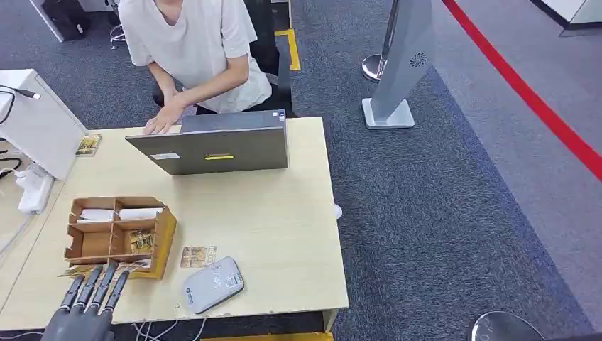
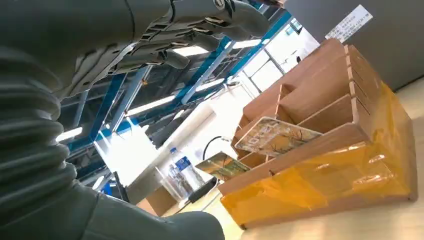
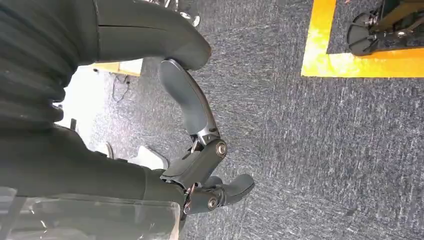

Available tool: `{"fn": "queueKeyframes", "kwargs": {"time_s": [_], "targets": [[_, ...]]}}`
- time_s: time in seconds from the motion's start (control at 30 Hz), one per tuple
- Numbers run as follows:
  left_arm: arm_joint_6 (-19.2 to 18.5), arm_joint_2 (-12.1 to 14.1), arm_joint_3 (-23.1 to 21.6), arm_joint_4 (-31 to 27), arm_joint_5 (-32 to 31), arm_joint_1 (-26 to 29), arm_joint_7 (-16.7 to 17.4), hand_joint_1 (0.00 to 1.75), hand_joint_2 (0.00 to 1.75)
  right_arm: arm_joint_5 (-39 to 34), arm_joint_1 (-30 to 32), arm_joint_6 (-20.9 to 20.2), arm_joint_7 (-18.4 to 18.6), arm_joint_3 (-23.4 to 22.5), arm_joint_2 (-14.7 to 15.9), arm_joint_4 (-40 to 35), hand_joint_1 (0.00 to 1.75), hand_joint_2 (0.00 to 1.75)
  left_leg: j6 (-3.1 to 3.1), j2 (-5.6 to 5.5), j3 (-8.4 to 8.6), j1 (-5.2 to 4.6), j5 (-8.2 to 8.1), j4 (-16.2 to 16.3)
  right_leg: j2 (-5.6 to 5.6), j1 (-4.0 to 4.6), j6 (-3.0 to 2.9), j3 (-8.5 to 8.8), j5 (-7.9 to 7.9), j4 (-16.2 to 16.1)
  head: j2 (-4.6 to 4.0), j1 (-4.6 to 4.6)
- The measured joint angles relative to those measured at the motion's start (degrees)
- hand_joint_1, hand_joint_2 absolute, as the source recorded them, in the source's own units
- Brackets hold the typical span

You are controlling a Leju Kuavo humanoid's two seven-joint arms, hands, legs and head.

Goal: Pass the card to the sensor for recognition and then transmit it.

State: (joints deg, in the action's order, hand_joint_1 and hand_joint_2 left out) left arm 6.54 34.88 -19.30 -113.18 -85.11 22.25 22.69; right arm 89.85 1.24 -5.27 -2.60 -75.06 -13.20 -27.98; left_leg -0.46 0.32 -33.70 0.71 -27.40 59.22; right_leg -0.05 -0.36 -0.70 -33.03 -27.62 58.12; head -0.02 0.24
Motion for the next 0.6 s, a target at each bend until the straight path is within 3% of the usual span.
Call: {"fn": "queueKeyframes", "kwargs": {"time_s": [0.23, 0.43, 0.6], "targets": [[2.6, -2.6, 1.3, 2.8, -1.1, -0.8, 0.8, 0.0, 1.75, 0.0, 0.0, 0.8, 0.5, 0.4, 0.0, 0.2, 0.0, 1.75, 0.0, -0.01, 0.02, 0.0, 0.0, 0.0, 0.0, 0.0, 0.0, 0.0, 0.0, 0.0, 0.0, -0.02], [5.6, -2.8, 0.4, 7.6, -1.1, -5.3, 8.1, 0.0, 1.75, 0.0, -0.1, 1.7, 0.5, 1.6, 0.4, 1.0, 0.0, 1.75, 0.0, -0.03, 0.05, 0.0, 0.02, 0.0, -0.03, 0.0, 0.0, 0.03, 0.01, 0.0, 0.0, -0.04], [7.0, -1.9, -2.2, 10.9, -1.1, -8.4, 10.9, 0.0, 1.75, 0.0, -0.1, 1.9, 0.6, 2.6, 0.7, 1.7, 0.0, 1.75, -0.01, -0.02, 0.08, 0.01, 0.02, 0.0, -0.02, 0.0, -0.01, 0.04, 0.01, 0.0, 0.0, -0.02]]}}
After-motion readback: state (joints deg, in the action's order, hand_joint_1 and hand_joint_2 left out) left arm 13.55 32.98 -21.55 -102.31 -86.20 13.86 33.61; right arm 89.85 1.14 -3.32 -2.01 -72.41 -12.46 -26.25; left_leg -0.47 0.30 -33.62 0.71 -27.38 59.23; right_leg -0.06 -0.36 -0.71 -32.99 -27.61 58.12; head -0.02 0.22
